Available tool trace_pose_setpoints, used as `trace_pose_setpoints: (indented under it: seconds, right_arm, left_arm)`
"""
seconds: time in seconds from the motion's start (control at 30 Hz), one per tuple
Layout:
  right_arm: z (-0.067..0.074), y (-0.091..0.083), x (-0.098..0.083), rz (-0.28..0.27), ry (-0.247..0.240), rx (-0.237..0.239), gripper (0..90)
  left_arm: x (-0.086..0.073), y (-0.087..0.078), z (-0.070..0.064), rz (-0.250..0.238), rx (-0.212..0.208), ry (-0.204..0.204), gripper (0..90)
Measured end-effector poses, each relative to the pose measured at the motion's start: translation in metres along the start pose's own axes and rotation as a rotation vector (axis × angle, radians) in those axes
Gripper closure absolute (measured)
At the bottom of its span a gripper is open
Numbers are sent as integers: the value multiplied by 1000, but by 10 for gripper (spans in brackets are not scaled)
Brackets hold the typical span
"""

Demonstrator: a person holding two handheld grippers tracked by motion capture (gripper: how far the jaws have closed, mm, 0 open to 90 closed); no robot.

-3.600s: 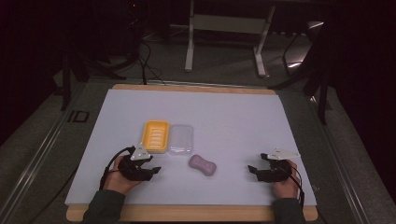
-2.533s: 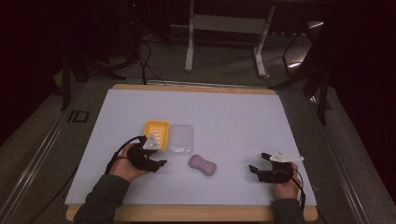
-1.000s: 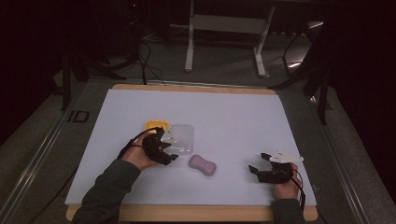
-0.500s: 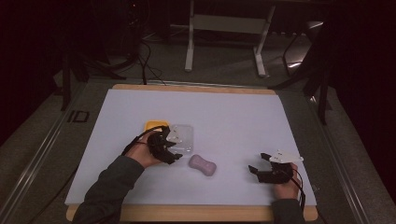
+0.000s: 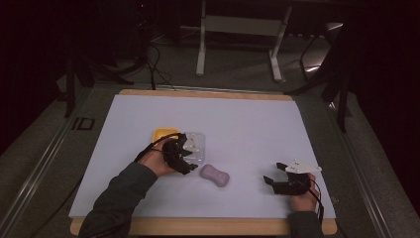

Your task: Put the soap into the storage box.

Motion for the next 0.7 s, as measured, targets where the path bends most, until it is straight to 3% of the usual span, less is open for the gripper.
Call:
trace_pose_setpoints:
  seconds: [0.7]
  right_arm:
    - [0, 0, 0, 1, -1, 2, 224]
  left_arm:
    - [20, 13, -8, 48, -44, 71, 335]
Point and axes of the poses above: each handheld gripper's, and its own axes: y roughly forward along the jaws, x roughly out of its top, z roughly to its left, the point moved 9 cm from there along y, roughly forward along the jaws, and after that the axes turned 6 degrees about -x, right-handed, at the moved point
